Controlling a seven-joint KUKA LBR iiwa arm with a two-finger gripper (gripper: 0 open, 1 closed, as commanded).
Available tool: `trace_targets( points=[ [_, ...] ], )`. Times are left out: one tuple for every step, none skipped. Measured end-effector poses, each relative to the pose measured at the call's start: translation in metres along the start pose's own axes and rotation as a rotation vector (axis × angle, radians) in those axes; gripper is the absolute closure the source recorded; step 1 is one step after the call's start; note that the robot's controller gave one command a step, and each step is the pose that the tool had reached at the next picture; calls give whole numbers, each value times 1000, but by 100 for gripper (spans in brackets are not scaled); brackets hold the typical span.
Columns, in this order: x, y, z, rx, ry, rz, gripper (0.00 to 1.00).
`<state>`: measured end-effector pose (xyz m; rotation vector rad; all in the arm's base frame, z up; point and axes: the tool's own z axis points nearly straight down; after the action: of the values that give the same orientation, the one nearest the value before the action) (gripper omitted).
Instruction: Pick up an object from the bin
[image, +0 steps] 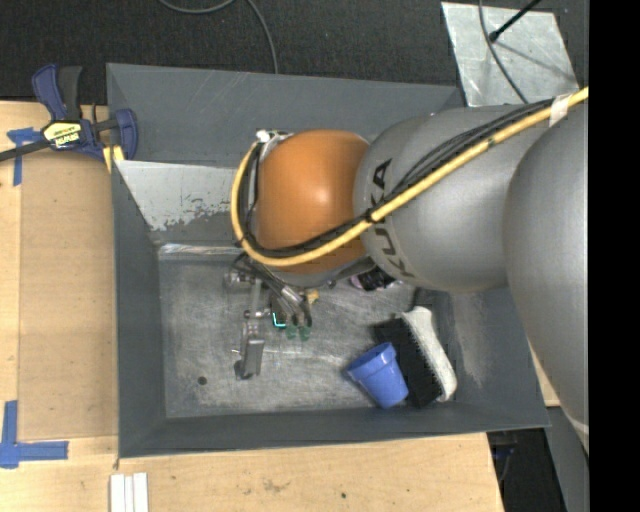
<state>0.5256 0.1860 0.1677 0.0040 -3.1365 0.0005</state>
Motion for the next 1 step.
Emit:
trace_targets(
  points=[
    [-1,0,-2,-1,-3,1,0]
  ],
)
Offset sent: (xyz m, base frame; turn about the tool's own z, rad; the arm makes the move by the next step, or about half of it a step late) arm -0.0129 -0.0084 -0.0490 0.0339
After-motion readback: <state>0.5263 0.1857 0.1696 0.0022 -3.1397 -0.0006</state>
